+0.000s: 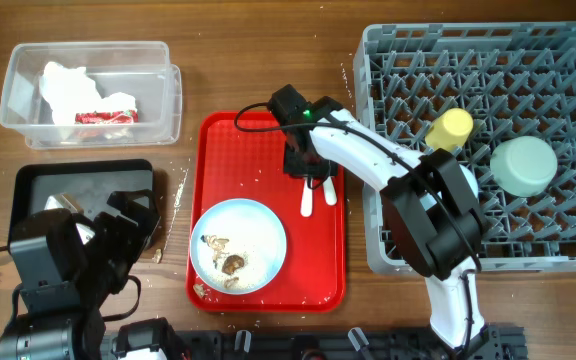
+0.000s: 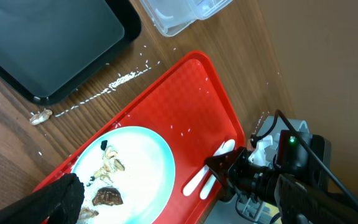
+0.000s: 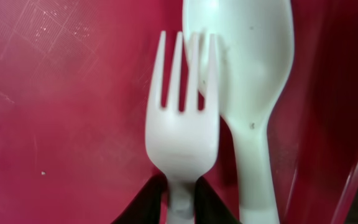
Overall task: Sort waste into correct bins and load items into the dishwasher rack
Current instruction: 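Carry the white fork to the rack and insert it upright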
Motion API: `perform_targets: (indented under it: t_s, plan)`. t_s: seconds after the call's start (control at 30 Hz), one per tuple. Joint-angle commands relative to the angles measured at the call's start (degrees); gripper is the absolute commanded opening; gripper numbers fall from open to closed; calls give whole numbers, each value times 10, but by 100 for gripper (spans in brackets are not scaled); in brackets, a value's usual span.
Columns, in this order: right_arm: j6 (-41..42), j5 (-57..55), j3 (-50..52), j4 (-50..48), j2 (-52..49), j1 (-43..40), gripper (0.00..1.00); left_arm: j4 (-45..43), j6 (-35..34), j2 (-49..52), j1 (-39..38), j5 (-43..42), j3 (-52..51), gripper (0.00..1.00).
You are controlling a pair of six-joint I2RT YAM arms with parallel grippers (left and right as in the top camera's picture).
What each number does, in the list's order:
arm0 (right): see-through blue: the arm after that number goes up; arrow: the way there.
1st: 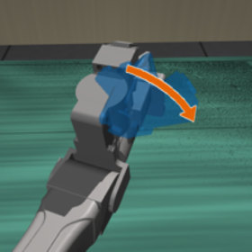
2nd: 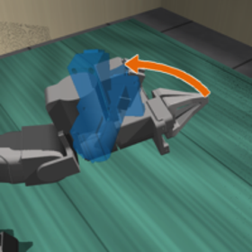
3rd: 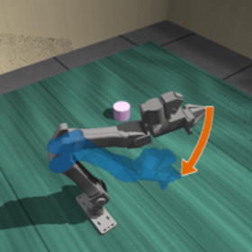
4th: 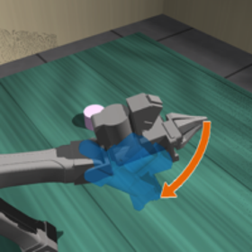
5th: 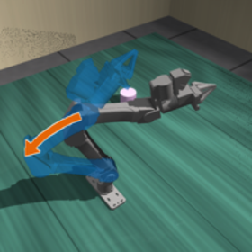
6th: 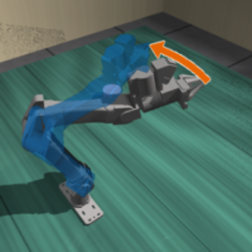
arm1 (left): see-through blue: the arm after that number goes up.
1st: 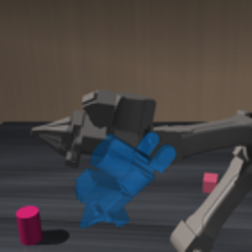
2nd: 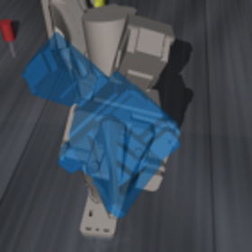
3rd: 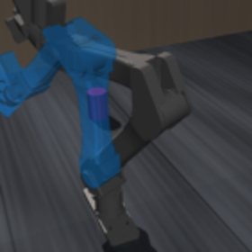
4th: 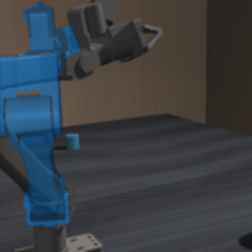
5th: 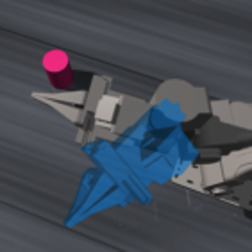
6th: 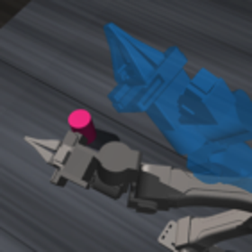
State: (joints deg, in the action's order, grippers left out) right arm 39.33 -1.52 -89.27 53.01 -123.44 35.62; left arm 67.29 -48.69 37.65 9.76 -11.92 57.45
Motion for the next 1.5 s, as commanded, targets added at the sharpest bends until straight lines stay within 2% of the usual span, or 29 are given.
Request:
perform_targets:
  t_s: [0.0,0.33,0.53,0.63,0.7,0.77,0.83,0.93,1.3,1.47]
  plan:
    - [-1,28,8,-3,-16,-2,6,-2,5,-1,1,-6,0,100]
    - [-34,40,-12,10,35,-30,4,-2,5,-1,1,-6,0,100]
    - [-97,43,-12,3,156,-71,4,-2,5,-1,1,-6,0,100]
    - [-127,40,-12,-2,216,-116,4,-2,5,-1,1,-6,0,100]
    - [-181,39,-12,-13,245,-159,4,-2,5,-1,1,-6,0,100]
    - [-229,26,-12,-26,249,-197,4,-2,5,-1,1,-6,0,100]
    - [-247,0,-11,-33,243,-224,4,-2,5,-1,1,-6,0,100]
    - [-276,21,-10,-57,227,-261,4,-2,5,-1,1,-6,0,100]
    - [-274,-3,0,-87,174,-263,4,-2,5,-1,1,-6,0,100]
    - [-369,-18,-1,-100,182,-287,4,-2,5,-1,1,-6,0,100]
